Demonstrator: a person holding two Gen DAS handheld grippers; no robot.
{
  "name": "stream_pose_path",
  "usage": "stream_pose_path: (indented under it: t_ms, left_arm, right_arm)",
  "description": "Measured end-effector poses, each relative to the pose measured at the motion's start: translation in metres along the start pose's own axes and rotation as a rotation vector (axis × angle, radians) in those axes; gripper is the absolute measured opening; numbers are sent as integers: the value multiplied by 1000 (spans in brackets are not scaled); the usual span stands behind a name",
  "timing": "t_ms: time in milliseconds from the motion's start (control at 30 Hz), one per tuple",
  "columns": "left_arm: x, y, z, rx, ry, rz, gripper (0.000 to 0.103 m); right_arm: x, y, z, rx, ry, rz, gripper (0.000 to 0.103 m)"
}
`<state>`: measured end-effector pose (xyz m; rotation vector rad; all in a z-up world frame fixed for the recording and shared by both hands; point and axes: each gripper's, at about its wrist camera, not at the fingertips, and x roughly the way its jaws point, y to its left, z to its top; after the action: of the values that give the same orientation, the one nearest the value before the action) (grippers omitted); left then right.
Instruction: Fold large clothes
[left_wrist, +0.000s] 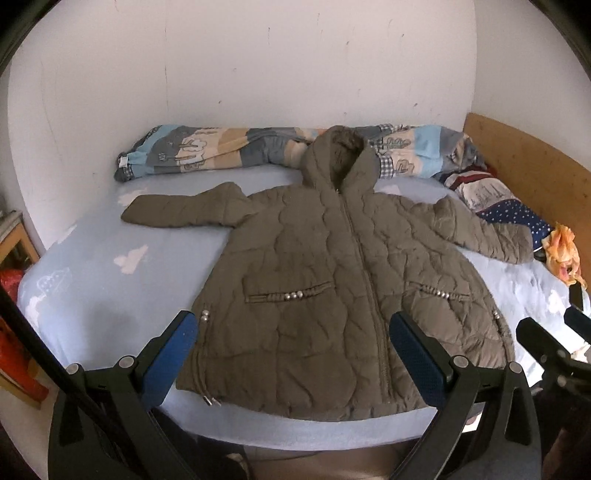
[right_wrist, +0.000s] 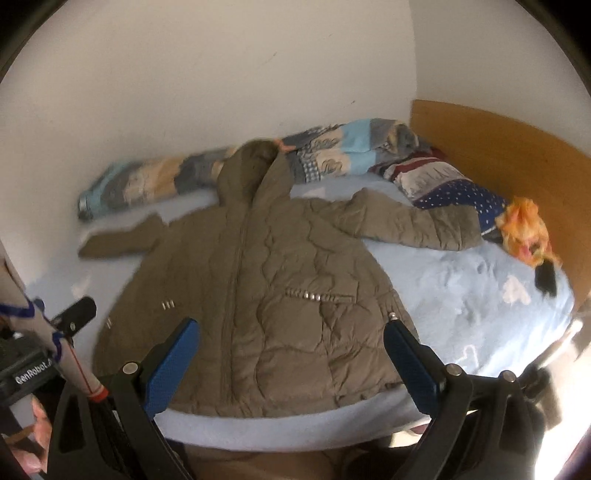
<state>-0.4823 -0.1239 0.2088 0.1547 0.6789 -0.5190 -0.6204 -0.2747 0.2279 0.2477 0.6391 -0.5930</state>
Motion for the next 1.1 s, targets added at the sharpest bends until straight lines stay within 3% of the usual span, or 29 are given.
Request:
stream_pose_path:
  t_ms: [333, 1100]
  left_arm:
    - [17, 12, -9, -8, 41, 9, 103]
    - [35, 11, -20, 5, 95, 10, 103]
  right_arm:
    - [15, 34, -7, -101, 33, -7, 101]
    - [37, 31, -16, -101, 101, -9, 101]
